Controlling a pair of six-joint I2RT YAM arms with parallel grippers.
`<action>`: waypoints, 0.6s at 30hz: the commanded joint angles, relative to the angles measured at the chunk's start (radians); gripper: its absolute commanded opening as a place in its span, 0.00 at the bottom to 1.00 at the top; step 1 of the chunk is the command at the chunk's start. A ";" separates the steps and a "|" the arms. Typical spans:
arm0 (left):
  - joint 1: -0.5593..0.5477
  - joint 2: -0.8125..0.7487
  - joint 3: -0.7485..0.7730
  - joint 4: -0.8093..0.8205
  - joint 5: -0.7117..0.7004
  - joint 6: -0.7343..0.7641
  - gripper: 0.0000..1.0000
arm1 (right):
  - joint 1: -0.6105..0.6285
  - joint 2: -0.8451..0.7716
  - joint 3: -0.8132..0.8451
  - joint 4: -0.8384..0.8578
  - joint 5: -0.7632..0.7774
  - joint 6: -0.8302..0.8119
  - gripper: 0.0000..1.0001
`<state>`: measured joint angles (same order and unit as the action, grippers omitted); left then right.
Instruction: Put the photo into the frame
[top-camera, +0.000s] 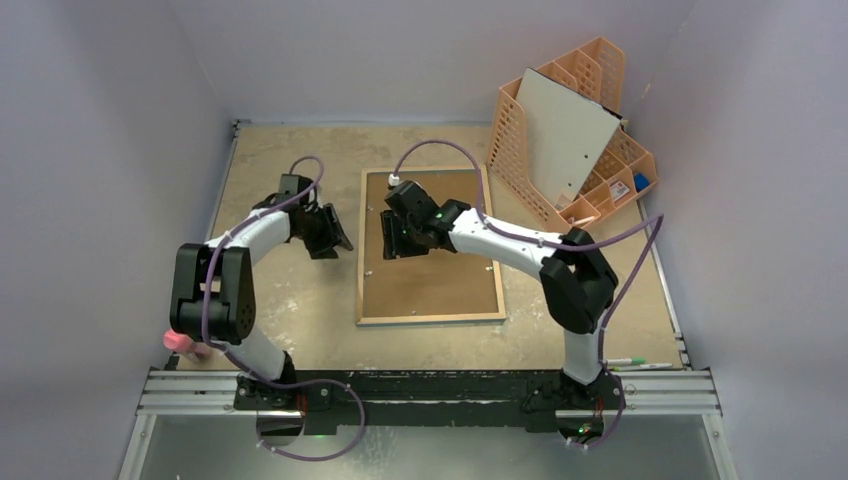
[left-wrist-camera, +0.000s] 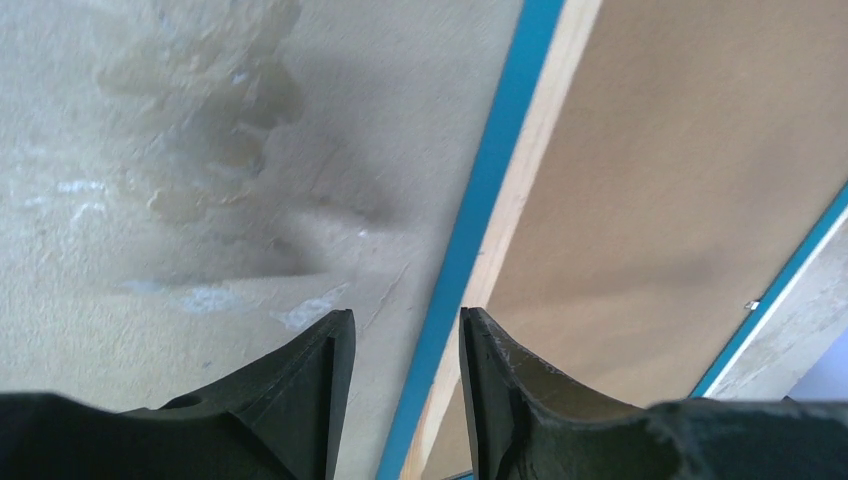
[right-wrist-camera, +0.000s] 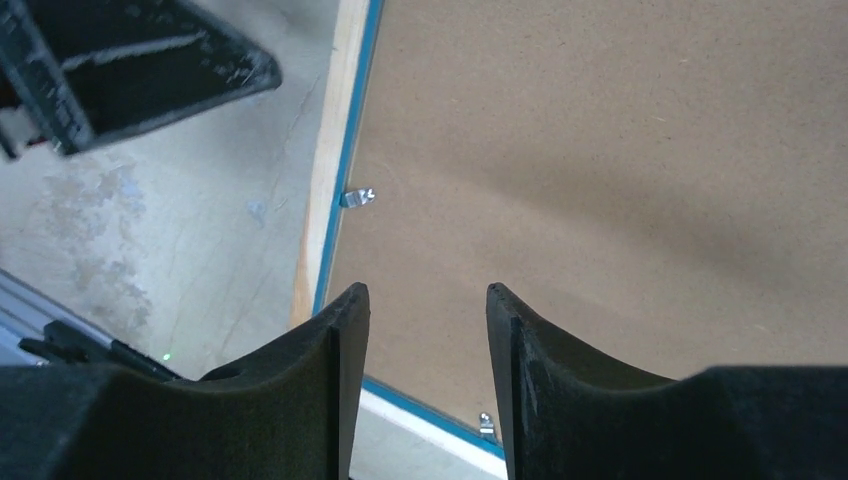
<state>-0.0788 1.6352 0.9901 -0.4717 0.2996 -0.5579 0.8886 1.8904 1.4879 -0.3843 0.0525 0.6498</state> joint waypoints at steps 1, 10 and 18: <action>0.007 -0.078 -0.051 0.021 -0.062 -0.032 0.45 | 0.000 0.095 0.072 -0.019 0.002 -0.004 0.48; 0.028 -0.231 -0.130 0.004 -0.218 -0.089 0.45 | 0.021 0.330 0.366 -0.109 0.152 0.077 0.46; 0.044 -0.270 -0.186 0.001 -0.198 -0.096 0.44 | 0.045 0.423 0.511 -0.130 0.258 0.081 0.46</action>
<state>-0.0456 1.3884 0.8211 -0.4793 0.1143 -0.6403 0.9180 2.2906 1.9362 -0.4706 0.2237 0.7086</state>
